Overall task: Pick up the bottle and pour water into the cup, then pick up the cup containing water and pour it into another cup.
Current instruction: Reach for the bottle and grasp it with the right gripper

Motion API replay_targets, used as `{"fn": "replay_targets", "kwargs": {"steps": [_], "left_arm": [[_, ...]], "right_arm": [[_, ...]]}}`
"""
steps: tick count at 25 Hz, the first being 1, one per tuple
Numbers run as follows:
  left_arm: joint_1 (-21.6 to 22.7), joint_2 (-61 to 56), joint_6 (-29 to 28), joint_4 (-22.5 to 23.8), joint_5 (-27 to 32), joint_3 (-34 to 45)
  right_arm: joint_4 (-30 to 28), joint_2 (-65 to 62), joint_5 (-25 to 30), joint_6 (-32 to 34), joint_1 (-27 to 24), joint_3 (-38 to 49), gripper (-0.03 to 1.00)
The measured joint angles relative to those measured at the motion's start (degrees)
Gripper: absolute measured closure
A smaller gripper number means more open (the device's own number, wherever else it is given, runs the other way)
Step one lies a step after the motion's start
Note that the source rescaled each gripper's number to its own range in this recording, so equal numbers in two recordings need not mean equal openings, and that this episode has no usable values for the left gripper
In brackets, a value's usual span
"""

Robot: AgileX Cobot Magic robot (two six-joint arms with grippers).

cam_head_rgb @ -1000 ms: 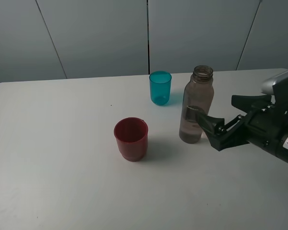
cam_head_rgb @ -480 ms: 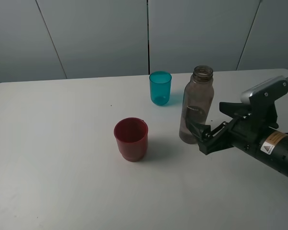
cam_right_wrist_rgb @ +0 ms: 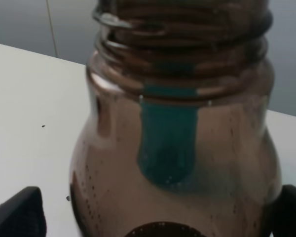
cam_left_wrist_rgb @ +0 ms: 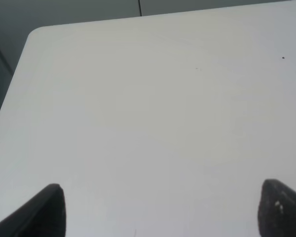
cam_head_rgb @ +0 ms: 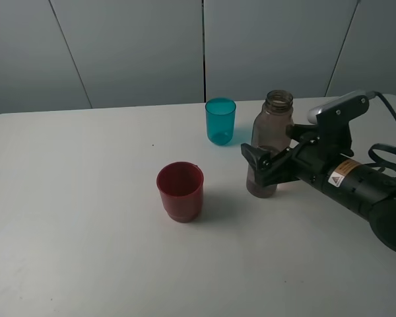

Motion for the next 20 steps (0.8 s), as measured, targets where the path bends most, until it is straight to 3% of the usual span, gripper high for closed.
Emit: {"fn": "replay_targets", "kwargs": {"steps": [20], "left_arm": [[0.00,0.00,0.11,0.00,0.00,0.00]], "right_arm": [[2.68,4.62,-0.09,0.00,0.00,-4.68,-0.03]]}}
